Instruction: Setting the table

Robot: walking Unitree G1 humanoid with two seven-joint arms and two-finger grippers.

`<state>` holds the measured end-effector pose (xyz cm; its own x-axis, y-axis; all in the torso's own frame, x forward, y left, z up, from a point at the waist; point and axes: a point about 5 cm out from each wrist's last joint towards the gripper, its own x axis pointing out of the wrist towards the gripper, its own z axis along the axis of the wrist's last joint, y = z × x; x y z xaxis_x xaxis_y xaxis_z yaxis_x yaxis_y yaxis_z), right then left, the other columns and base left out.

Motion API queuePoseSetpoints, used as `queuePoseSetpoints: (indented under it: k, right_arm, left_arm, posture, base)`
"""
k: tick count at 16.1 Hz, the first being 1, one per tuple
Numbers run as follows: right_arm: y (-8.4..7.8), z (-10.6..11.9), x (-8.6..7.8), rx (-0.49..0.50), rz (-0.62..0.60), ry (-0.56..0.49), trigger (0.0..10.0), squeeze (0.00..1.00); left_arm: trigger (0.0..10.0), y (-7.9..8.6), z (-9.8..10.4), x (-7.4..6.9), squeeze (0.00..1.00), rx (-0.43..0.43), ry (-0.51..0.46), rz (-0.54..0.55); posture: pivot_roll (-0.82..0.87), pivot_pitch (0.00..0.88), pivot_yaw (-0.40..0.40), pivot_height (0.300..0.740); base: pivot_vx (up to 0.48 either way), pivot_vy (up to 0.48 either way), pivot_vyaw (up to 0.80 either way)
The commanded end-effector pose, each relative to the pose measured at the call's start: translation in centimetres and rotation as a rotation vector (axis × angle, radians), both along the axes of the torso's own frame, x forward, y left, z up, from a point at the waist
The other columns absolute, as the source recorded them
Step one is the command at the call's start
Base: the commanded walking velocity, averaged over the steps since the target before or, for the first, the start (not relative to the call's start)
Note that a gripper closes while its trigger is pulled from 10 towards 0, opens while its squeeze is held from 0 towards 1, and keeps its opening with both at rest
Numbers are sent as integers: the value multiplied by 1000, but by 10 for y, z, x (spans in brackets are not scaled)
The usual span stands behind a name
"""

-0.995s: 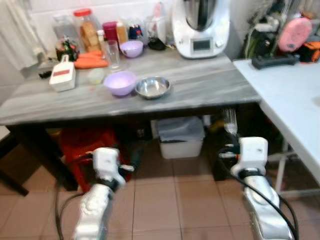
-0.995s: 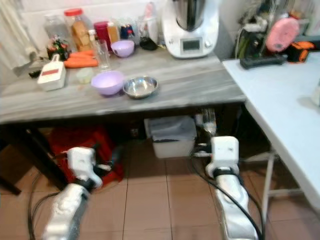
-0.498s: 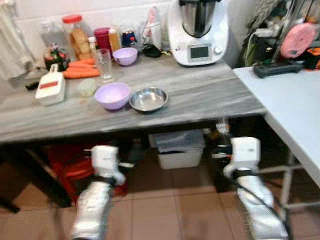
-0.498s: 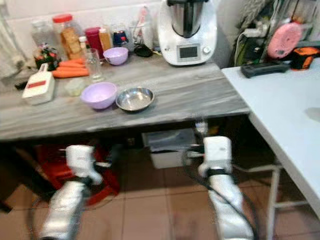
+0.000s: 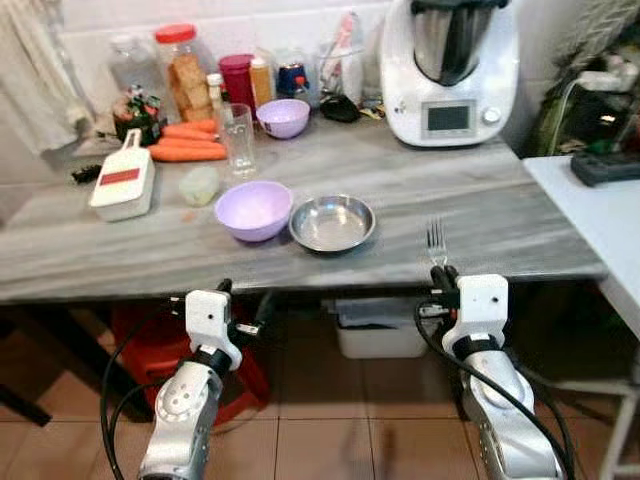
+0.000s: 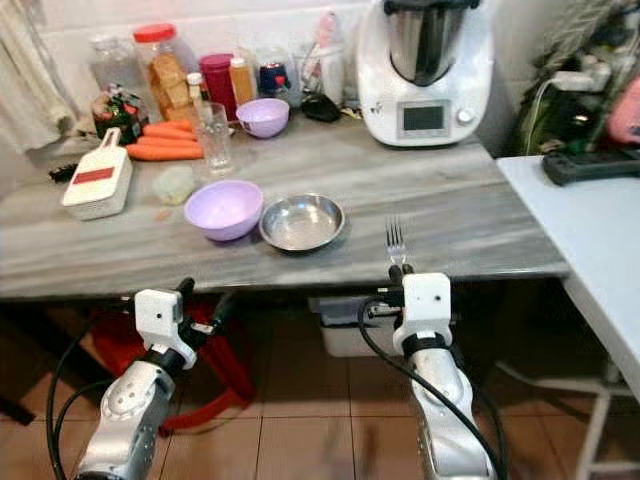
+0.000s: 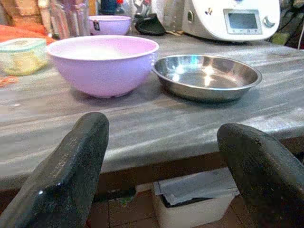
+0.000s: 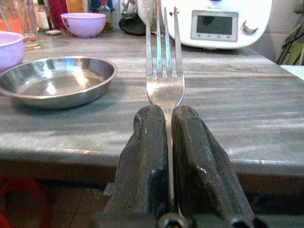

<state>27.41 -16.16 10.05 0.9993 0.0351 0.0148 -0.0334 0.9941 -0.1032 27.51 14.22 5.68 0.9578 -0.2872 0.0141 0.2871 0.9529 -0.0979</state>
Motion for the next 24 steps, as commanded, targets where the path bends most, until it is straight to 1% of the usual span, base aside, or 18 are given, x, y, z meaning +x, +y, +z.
queuePoseSetpoints:
  k: [1, 4, 8, 9, 11, 12, 14, 15, 16, 18, 19, 20, 21, 22, 24]
  right_arm:
    - [-5, 5, 1, -8, -17, -18, 10000, 0]
    - [-6, 5, 1, -1, -25, -21, 10000, 0]
    - [-7, 4, 0, 5, -28, -21, 10000, 0]
    - [-8, 4, 0, 5, -31, -21, 10000, 0]
    - [-11, 4, 0, 4, -36, -20, 10000, 0]
    - [-12, 4, 0, 0, -37, -17, 10000, 0]
    - [-14, 3, 3, 13, -44, -7, 10000, 0]
    - [-15, 4, 5, 11, -43, -7, 10000, 0]
    - [-17, 5, 8, 18, -47, -7, 10000, 0]
    - [-24, 8, 18, 92, -85, 19, 10000, 0]
    - [-25, 8, 19, 98, -88, 21, 10000, 0]
    - [-30, 11, 28, 122, -102, 44, 10000, 0]
    - [-33, 11, 33, 146, -111, 64, 10000, 0]
    - [-35, 10, 40, 170, -123, 89, 10000, 0]
    - [-33, 13, 54, 214, -133, 111, 10000, 0]
  left_arm:
    - [10000, -3, 1, 2, 0, 5, -7, -3]
    - [10000, -3, 1, 2, 0, 8, -6, -5]
    - [10000, -3, 0, 1, 0, 7, -2, 0]
    - [10000, 1, 0, 0, 0, 3, -8, 19]
    - [10000, 8, -1, -4, 0, 31, -12, 44]
    - [10000, 12, -1, -9, 0, 44, -18, 43]
    - [10000, 14, -4, -19, 0, 65, -23, -12]
    - [10000, 13, -5, -21, 0, 58, -23, -34]
    - [10000, 13, -5, -22, 0, 44, -17, -52]
    - [10000, 9, -2, -20, 0, 18, -17, -105]
    - [10000, 9, -2, -20, 0, 16, -18, -109]
    - [10000, 8, 1, -18, 0, 24, -26, -128]
    - [10000, 6, 3, -18, 0, 23, -29, -144]
    - [10000, 4, 4, -19, 0, 27, -30, -183]
    - [10000, -2, 4, -22, 0, 19, -24, -260]
  posture:
    - [-109, 0, 76, 740]
    - [-111, 0, 77, 740]
    - [-113, 0, 76, 740]
    - [-113, 0, 76, 740]
    - [-112, 0, 75, 740]
    - [-110, 0, 73, 740]
    - [-104, 0, 71, 740]
    - [-99, 0, 70, 740]
    - [-96, 0, 70, 740]
    - [-87, 0, 66, 740]
    - [-87, 0, 66, 740]
    - [-81, 0, 72, 740]
    - [-82, 0, 76, 740]
    - [-82, 0, 84, 740]
    - [-81, 3, 92, 740]
  base:
    - [352, 0, 0]
    - [289, 0, 0]
    - [0, 0, 0]
    - [0, 0, 0]
    - [0, 0, 0]
    - [0, 0, 0]
    - [0, 0, 0]
    - [0, 0, 0]
    - [0, 0, 0]
    - [0, 0, 0]
    - [0, 0, 0]
    - [0, 0, 0]
    - [0, 0, 0]
    - [0, 0, 0]
    - [0, 0, 0]
